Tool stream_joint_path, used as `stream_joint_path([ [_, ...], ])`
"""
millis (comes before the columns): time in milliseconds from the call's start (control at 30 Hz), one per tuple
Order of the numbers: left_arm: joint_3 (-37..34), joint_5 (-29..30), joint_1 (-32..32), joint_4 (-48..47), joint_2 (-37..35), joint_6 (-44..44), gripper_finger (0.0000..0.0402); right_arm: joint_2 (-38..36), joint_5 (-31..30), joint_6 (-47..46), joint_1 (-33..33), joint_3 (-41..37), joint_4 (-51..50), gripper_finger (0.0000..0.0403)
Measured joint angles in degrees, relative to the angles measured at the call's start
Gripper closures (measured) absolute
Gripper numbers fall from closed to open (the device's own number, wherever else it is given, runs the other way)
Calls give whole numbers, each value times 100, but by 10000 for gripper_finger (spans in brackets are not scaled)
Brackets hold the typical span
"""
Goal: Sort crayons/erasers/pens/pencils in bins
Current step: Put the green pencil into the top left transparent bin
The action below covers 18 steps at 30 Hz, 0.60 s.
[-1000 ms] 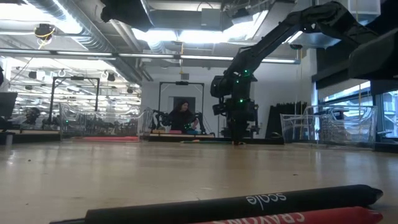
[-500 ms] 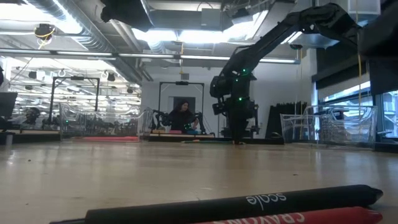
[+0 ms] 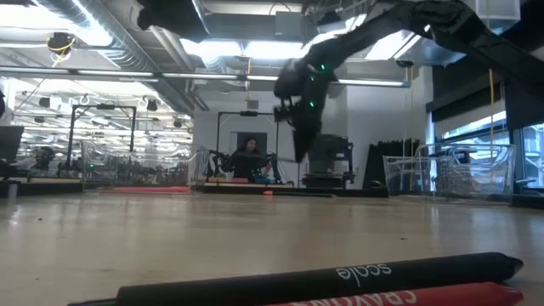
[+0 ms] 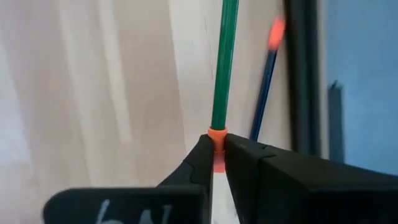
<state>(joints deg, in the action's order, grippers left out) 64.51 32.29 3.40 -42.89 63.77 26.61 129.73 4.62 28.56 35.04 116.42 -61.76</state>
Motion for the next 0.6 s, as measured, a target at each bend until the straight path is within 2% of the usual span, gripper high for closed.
stream_joint_path([
  [267,7,3,0,18,-332,0,310,-13,-3,24,-534,942,314,372],
  [600,7,54,0,0,-867,-22,310,-20,77,37,-994,1301,1912,372],
])
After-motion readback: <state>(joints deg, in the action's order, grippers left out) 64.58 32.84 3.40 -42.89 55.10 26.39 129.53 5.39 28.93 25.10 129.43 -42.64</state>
